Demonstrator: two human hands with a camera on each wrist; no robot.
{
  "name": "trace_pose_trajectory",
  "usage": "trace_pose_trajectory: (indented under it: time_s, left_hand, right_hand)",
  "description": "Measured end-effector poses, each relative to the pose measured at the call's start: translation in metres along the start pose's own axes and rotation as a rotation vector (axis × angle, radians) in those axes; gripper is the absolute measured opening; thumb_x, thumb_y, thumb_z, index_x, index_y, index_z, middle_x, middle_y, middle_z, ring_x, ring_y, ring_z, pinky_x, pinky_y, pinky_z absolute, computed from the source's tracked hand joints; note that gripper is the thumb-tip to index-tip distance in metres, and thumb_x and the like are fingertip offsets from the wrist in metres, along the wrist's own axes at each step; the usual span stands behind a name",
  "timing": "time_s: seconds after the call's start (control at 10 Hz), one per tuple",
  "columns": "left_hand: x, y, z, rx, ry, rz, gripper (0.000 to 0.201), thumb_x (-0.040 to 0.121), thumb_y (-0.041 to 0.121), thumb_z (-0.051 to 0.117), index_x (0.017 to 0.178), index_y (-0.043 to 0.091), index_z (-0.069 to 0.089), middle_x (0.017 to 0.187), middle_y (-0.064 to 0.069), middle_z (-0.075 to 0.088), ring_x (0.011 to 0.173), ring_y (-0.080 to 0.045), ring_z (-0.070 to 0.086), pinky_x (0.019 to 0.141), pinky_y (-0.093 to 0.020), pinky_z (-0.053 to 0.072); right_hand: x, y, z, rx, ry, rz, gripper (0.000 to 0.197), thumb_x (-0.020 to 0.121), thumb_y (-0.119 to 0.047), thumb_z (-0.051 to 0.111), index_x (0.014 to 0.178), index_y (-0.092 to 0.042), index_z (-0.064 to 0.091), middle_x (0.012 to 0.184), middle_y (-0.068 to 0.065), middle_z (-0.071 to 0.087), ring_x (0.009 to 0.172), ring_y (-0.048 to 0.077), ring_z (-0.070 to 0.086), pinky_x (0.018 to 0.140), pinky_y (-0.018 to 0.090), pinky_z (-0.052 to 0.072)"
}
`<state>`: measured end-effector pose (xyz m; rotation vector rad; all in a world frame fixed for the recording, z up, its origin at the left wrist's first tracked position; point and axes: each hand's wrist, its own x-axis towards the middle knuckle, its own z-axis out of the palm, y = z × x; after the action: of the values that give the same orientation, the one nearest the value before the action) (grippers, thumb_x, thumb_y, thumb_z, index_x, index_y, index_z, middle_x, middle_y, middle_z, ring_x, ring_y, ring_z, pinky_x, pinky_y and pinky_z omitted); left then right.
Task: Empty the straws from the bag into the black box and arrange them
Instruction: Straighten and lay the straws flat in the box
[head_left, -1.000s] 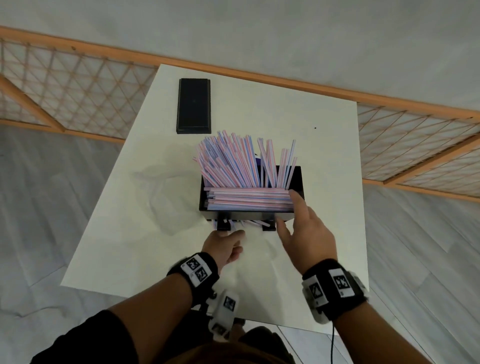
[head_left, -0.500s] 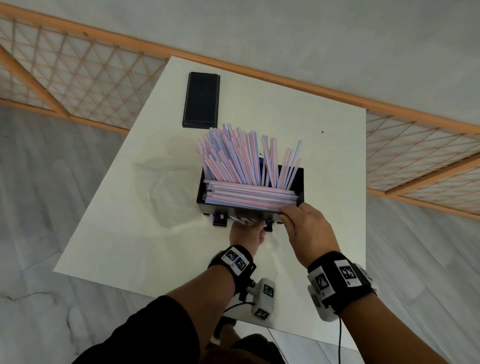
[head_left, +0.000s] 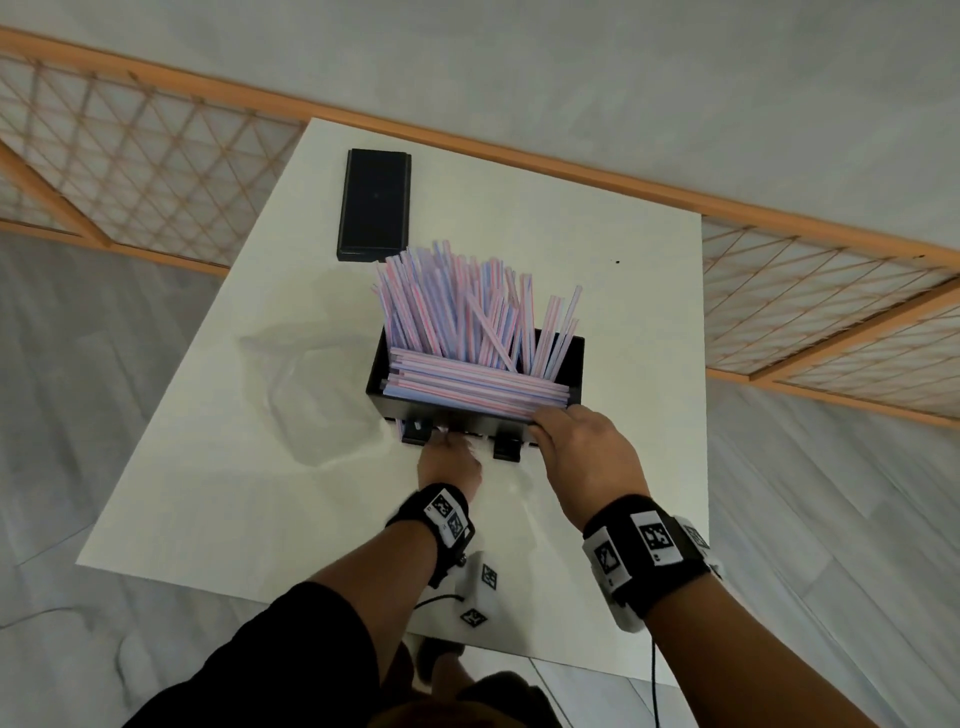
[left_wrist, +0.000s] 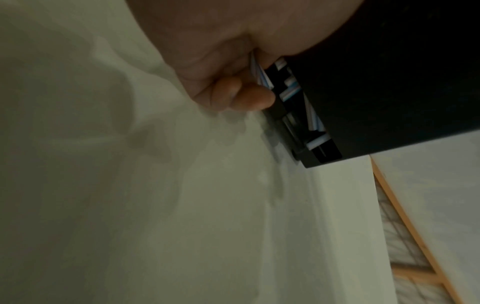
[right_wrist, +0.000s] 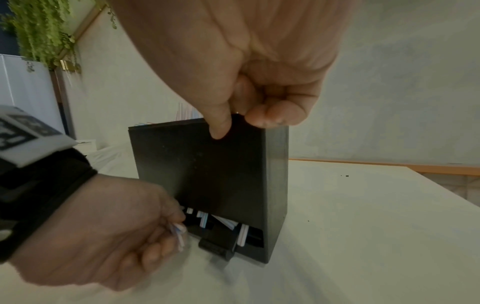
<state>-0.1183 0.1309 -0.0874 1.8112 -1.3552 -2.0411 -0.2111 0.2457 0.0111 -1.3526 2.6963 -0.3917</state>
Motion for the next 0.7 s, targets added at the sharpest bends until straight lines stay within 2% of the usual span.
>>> trace_pose_trajectory:
  time_s: [0.1, 0.2, 0.3, 0.4, 0.5, 0.6, 0.7]
  left_hand:
    - [0.032, -0.018, -0.010, 0.136, -0.006, 0.002, 0.058, 0.091, 0.036, 0.023, 0.113, 0.007, 0.067, 0.119, -0.029, 0.066, 0.111, -0.040, 0.067, 0.096, -0.046, 0.055]
    - [0.026, -0.024, -0.016, 0.335, -0.060, -0.021, 0.029, 0.108, 0.013, 0.038, 0.099, 0.003, 0.065, 0.124, -0.031, 0.066, 0.112, -0.043, 0.066, 0.095, -0.047, 0.055]
    - [0.009, -0.032, -0.013, 0.535, -0.224, -0.096, 0.030, 0.105, 0.004, 0.043, 0.087, 0.001, 0.067, 0.092, -0.023, 0.073, 0.086, -0.035, 0.071, 0.056, -0.031, 0.050]
    - [0.000, -0.035, -0.018, 0.550, -0.209, -0.137, 0.034, 0.105, 0.022, 0.047, 0.072, 0.016, 0.053, 0.074, -0.002, 0.059, 0.054, -0.006, 0.058, 0.045, -0.019, 0.038]
    - [-0.004, -0.023, -0.024, 0.490, -0.014, -0.043, 0.046, 0.091, 0.053, 0.067, 0.105, 0.009, 0.063, 0.104, -0.010, 0.070, 0.099, -0.027, 0.070, 0.074, -0.027, 0.048]
    - [-0.009, -0.003, -0.022, 0.344, 0.147, -0.004, 0.090, 0.081, 0.052, 0.081, 0.140, -0.002, 0.039, 0.130, -0.015, 0.059, 0.122, -0.034, 0.061, 0.086, -0.031, 0.045]
    - [-0.007, 0.006, -0.019, 0.230, 0.208, -0.019, 0.088, 0.080, 0.044, 0.085, 0.137, -0.002, 0.038, 0.114, -0.008, 0.051, 0.117, -0.033, 0.060, 0.083, -0.031, 0.042]
  right_hand:
    - [0.003, -0.003, -0.001, -0.027, -0.026, 0.041, 0.016, 0.096, -0.027, 0.065, 0.085, -0.016, 0.065, 0.076, 0.006, 0.061, 0.069, 0.033, 0.059, 0.053, 0.031, 0.039]
    - [0.004, -0.005, -0.003, -0.011, -0.043, 0.066, 0.018, 0.097, -0.029, 0.062, 0.087, -0.015, 0.066, 0.078, 0.007, 0.061, 0.072, 0.034, 0.059, 0.055, 0.031, 0.039]
    - [0.004, -0.006, -0.004, 0.001, -0.058, 0.073, 0.019, 0.098, -0.030, 0.060, 0.089, -0.015, 0.066, 0.079, 0.008, 0.061, 0.075, 0.034, 0.059, 0.056, 0.031, 0.038]
    - [0.005, -0.006, -0.005, -0.007, -0.078, 0.080, 0.019, 0.100, -0.031, 0.057, 0.092, -0.016, 0.066, 0.082, 0.006, 0.061, 0.077, 0.032, 0.058, 0.058, 0.030, 0.035]
    - [0.005, -0.006, -0.006, -0.012, -0.093, 0.087, 0.020, 0.100, -0.032, 0.056, 0.093, -0.017, 0.066, 0.083, 0.005, 0.061, 0.078, 0.031, 0.058, 0.058, 0.030, 0.036]
    - [0.005, -0.006, -0.006, -0.016, -0.106, 0.086, 0.019, 0.100, -0.032, 0.056, 0.094, -0.017, 0.067, 0.083, 0.005, 0.062, 0.078, 0.031, 0.058, 0.059, 0.030, 0.038]
    - [0.006, -0.006, -0.008, -0.018, -0.119, 0.091, 0.019, 0.100, -0.032, 0.056, 0.094, -0.017, 0.066, 0.084, 0.004, 0.062, 0.079, 0.030, 0.057, 0.059, 0.030, 0.037]
